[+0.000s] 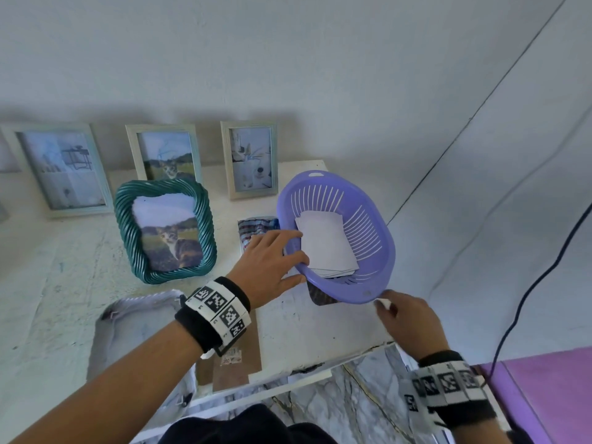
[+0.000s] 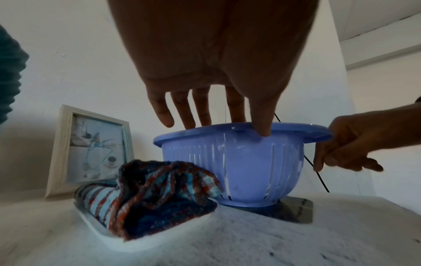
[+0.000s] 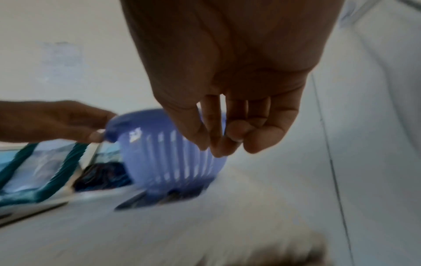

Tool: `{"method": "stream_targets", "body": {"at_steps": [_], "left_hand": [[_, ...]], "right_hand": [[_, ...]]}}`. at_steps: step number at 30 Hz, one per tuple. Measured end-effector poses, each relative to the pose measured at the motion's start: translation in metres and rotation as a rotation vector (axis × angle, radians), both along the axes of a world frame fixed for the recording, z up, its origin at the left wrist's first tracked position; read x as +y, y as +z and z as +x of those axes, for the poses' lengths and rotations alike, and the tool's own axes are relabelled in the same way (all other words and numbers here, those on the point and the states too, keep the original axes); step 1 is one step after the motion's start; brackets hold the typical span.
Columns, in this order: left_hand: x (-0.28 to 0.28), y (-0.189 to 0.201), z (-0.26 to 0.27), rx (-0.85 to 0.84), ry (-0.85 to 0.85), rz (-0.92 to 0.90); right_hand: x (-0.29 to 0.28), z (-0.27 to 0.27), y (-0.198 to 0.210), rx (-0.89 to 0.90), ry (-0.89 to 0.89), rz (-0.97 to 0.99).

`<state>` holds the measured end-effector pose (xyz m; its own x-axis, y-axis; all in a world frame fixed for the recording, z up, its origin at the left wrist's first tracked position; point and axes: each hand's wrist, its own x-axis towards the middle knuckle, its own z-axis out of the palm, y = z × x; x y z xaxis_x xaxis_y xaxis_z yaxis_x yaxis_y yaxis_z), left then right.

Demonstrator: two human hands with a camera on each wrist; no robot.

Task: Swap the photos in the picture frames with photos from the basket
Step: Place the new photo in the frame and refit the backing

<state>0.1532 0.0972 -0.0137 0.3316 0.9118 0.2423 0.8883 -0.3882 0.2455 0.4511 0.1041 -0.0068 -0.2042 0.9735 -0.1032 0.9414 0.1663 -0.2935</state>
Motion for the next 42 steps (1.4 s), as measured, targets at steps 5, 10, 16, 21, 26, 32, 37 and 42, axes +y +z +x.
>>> {"method": "stream_targets", "body": {"at_steps": [5,10,16,21,26,32,37,42], "left_hand": [[-0.010,-0.006,0.004,-0.135,0.102,-0.089],[-0.015,-0.010,0.007,-0.224,0.174,-0.163],[-0.016,-0.009,0.012,-0.254,0.191,-0.156],[-0.015,-0.005,0.011,-0.222,0.193,-0.193],[-0.015,-0.004,0.010,-0.209,0.194,-0.207],[-0.020,0.006,-0.003,-0.328,0.154,-0.202],[-0.033,0.034,-0.024,-0.576,0.236,-0.126],[-0.058,0.074,-0.048,-0.858,0.299,-0.017]], "right_hand": [[0.045,0.006,0.066,-0.063,0.062,0.232],[0.111,-0.076,0.101,-0.092,0.347,0.220],[0.176,-0.171,0.056,-0.484,0.540,-0.032],[0.195,-0.175,0.016,-0.607,0.527,-0.085],[0.202,-0.177,0.015,-0.616,0.486,-0.017],[0.183,-0.163,0.067,-0.256,0.398,-0.045],[0.138,-0.137,0.141,0.113,0.390,0.129],[0.072,-0.150,0.173,0.410,0.519,0.158]]}}
